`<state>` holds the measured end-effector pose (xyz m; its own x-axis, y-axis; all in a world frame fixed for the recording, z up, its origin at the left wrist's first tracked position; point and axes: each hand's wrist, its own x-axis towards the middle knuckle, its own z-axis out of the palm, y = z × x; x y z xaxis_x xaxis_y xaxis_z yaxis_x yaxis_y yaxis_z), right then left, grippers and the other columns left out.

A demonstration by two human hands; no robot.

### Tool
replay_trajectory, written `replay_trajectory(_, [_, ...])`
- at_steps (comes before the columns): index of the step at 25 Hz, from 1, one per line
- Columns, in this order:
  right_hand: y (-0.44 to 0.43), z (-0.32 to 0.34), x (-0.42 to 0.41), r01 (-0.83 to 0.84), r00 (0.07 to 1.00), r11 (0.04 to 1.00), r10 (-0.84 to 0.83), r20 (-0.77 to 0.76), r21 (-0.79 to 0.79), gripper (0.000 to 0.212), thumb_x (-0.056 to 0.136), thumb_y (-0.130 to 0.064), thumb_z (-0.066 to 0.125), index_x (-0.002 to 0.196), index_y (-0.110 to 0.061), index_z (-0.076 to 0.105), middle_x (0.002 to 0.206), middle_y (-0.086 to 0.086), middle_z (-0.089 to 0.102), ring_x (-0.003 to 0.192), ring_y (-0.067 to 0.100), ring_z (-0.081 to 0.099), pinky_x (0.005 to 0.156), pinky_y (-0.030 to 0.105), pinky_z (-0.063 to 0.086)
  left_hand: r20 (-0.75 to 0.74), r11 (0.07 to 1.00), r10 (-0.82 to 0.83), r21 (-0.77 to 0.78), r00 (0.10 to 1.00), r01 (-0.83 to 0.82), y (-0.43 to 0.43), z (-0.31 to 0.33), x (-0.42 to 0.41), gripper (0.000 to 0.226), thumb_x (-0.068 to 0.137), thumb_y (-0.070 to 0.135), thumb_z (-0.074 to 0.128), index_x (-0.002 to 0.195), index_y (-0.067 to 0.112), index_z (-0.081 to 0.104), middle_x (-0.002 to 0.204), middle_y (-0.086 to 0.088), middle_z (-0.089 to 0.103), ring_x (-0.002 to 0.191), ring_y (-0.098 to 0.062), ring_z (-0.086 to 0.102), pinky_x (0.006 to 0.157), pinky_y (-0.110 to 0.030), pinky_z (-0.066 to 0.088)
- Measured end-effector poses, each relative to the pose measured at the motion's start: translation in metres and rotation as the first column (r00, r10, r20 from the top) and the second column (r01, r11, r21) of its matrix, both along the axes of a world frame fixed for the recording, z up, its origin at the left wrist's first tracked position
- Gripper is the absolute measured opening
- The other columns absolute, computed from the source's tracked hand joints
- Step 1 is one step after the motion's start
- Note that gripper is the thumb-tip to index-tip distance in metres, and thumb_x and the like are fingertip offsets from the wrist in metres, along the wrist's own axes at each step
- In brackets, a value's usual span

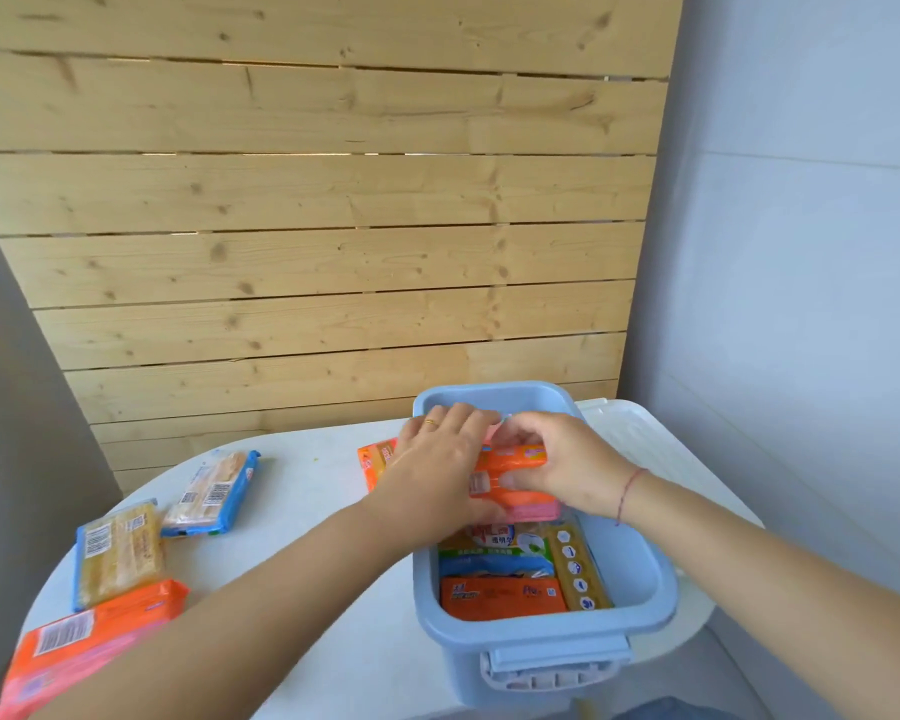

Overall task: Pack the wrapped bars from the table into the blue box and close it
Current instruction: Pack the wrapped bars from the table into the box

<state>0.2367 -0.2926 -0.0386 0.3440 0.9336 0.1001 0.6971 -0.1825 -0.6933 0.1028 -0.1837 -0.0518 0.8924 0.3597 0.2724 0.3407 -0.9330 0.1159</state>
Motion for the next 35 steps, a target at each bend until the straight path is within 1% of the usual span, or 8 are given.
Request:
replay_trajectory(5, [0.011,-0.013,0.0,-0.077,0.902,0.986,0.131,0.411,-0.146,0.027,0.07,-0.025,0.076,0.087,-0.025,0.055,0.105,-0.011,0.053,0.1,0.011,0.046,0.089,0.03,0.04,-0.116,0.977,0.133,-0.153,0.984,-0.15,0.013,-0.01,0.004,0.055,0.075,0.032,0.065,0.127,0.024,0.049,0.131,0.001,0.043,0.124,-0.021,0.037,0.096,-0.033,0.039])
replay_trajectory(8, [0.015,-0.014,-0.002,-0.077,0.89,0.976,0.16,0.426,-0.205,0.027,0.071,-0.026,0.074,0.083,-0.026,0.05,0.111,-0.004,0.053,0.103,0.018,0.048,0.09,0.035,0.043,-0.078,0.972,0.139,-0.179,0.987,-0.151,0.007,-0.013,0.009,0.052,0.076,0.025,0.065,0.125,0.018,0.051,0.131,-0.003,0.043,0.122,-0.022,0.038,0.094,-0.032,0.042])
replay_trajectory(13, [0.01,-0.015,-0.001,-0.077,0.886,0.978,0.155,0.437,-0.193,0.031,0.066,-0.042,0.075,0.081,-0.03,0.05,0.1,-0.007,0.05,0.098,0.016,0.051,0.088,0.035,0.044,0.443,0.897,0.224,-0.441,0.868,-0.006,0.01,-0.011,-0.028,0.047,0.08,0.035,0.066,0.122,0.015,0.057,0.132,-0.004,0.05,0.124,-0.019,0.046,0.105,-0.033,0.036])
replay_trajectory(15, [0.006,-0.01,0.0,-0.083,0.925,0.988,0.126,0.358,-0.132,0.032,0.064,-0.045,0.076,0.083,-0.03,0.055,0.099,-0.006,0.052,0.096,0.014,0.051,0.089,0.034,0.044,0.521,0.893,0.389,-0.417,0.76,-0.171,0.039,-0.024,-0.069,0.036,0.082,0.026,0.066,0.115,0.013,0.06,0.125,-0.005,0.055,0.118,-0.023,0.051,0.1,-0.034,0.038])
replay_trajectory(20, [0.005,0.001,-0.004,-0.083,0.949,0.996,0.069,0.308,0.033,0.024,0.071,-0.035,0.076,0.088,-0.027,0.061,0.095,-0.007,0.054,0.093,0.007,0.053,0.085,0.028,0.042,0.023,0.413,0.898,-0.391,0.44,-0.823,0.129,-0.066,-0.186,0.062,0.082,0.039,0.062,0.133,0.009,0.044,0.138,-0.018,0.041,0.128,-0.038,0.037,0.104,-0.046,0.032])
replay_trajectory(26, [0.018,0.003,-0.028,-0.097,0.945,0.995,0.091,0.314,0.004,0.022,0.074,-0.033,0.075,0.091,-0.027,0.061,0.098,-0.009,0.055,0.096,0.006,0.054,0.09,0.031,0.043,-0.294,0.101,0.922,-0.45,0.253,-0.888,0.169,-0.102,-0.205,0.102,0.067,0.057,0.068,0.143,0.007,0.023,0.138,-0.02,0.037,0.13,-0.035,0.037,0.105,-0.045,0.033])
replay_trajectory(32, [0.016,-0.002,-0.034,-0.095,0.946,0.991,0.121,0.3,-0.099,0.02,0.077,-0.035,0.072,0.089,-0.037,0.056,0.1,-0.02,0.05,0.101,0.002,0.052,0.089,0.026,0.041,-0.092,0.073,0.985,-0.548,0.147,-0.833,0.173,-0.111,-0.198,0.063,0.076,0.031,0.064,0.125,0.002,0.037,0.126,-0.023,0.048,0.12,-0.038,0.042,0.093,-0.046,0.04])
replay_trajectory(35, [0.018,0.0,-0.038,-0.105,0.949,0.99,0.128,0.289,-0.094,0.018,0.077,-0.035,0.071,0.09,-0.036,0.057,0.101,-0.017,0.052,0.101,0.003,0.053,0.09,0.027,0.042,0.187,0.254,0.966,-0.554,0.179,-0.793,0.158,-0.096,-0.191,0.066,0.072,0.026,0.067,0.127,0.002,0.039,0.12,-0.024,0.053,0.113,-0.039,0.044,0.092,-0.046,0.038])
